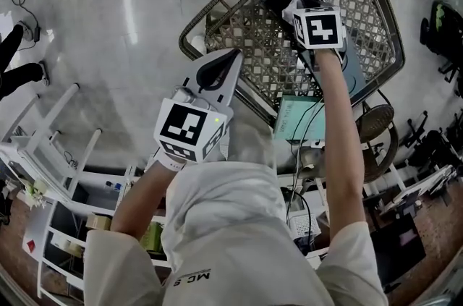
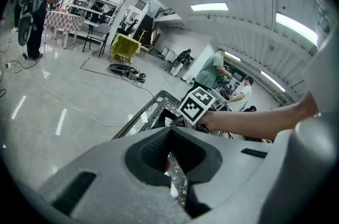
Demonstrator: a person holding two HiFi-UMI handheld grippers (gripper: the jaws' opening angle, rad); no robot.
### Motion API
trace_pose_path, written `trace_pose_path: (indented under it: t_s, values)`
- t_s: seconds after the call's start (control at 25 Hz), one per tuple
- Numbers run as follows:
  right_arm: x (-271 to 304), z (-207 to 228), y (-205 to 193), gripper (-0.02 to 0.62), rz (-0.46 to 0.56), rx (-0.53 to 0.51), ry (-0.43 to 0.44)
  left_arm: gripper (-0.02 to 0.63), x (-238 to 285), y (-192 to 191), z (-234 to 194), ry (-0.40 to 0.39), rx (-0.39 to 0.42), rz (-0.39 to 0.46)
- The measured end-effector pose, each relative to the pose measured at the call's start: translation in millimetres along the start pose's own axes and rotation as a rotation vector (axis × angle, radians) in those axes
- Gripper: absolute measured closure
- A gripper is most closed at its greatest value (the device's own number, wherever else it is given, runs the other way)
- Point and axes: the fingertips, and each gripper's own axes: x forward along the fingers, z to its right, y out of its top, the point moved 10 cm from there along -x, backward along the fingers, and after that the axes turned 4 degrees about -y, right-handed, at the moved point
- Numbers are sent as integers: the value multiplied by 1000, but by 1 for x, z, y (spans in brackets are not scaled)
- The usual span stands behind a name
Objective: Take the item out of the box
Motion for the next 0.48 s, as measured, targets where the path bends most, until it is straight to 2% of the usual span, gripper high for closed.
trace_pose_path:
  t_s: [0.24, 0.48]
  values:
    - [-3, -2, -3, 577, 38, 0, 15, 586, 0, 0, 4, -5, 9, 12]
    - [-25, -2, -8, 578, 141, 18, -4, 586, -6, 2, 14, -5, 33, 22]
